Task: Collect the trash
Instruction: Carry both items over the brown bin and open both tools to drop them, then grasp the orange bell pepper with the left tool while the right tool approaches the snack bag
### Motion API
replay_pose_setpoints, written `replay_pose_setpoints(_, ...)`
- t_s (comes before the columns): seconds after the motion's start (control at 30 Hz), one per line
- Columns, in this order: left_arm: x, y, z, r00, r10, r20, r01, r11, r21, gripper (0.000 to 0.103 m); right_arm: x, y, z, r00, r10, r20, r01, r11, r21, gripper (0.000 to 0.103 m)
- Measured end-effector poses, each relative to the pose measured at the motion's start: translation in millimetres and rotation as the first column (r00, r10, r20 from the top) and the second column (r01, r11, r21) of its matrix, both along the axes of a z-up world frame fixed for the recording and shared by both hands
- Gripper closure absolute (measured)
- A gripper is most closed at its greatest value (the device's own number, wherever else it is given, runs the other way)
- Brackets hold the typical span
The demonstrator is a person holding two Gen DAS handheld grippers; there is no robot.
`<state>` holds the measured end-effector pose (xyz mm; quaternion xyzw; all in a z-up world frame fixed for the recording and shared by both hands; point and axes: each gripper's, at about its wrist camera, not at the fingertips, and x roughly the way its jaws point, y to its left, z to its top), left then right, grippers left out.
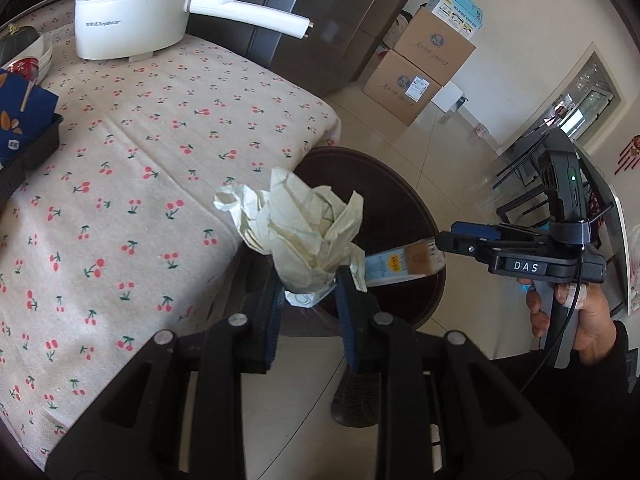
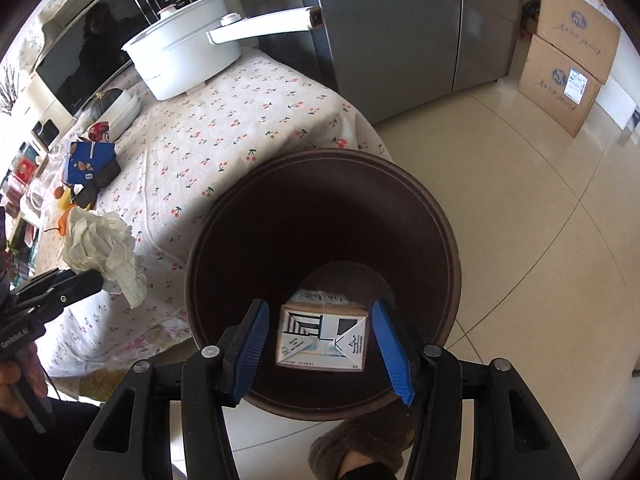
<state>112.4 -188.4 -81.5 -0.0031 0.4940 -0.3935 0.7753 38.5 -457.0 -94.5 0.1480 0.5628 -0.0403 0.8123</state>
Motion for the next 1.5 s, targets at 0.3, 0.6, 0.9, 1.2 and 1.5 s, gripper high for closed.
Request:
replay_pose_setpoints(0.3, -1.2, -37.7, -21.4, 0.998, -0.063, 0.009, 0.063, 0.997, 0.044, 0.075, -14.7, -16.5, -1.9, 0.999, -0.034, -0.010, 0.034, 0.999, -0.023, 0.028)
replay_pose_setpoints(0.6, -0.2, -43.0, -30.2, 0.999, -0.030, 0.030, 0.027, 0.996, 0.086, 0.000, -20.2, -32.3, -3.9, 0.997, -0.075, -0.021, 0.075, 0.997, -0.016, 0.027)
replay_pose_setpoints(0.9, 10.2, -15.8, -29.9, 0.997, 0.069, 0.044, -0.074, 0.989, 0.131, 0.000, -12.3, -24.1, 3.9, 0.998, -0.057, 0.001, 0.057, 0.998, -0.020, 0.024)
replay_pose_setpoints(1.2, 20.8, 32.6, -9.7, 0.978, 0.191, 0.088, -0.201, 0.970, 0.138, 0.000, 7.4, 2.4, 11.9, 1.000, -0.019, 0.010, 0.019, 0.998, -0.054, 0.019)
replay_pose_setpoints(1.5, 27.4, 93.4, 10.9, 0.938, 0.302, 0.169, -0.331, 0.925, 0.184, 0.000, 44.3, 54.7, 33.1, 0.996, 0.062, 0.063, -0.058, 0.996, -0.062, 0.016)
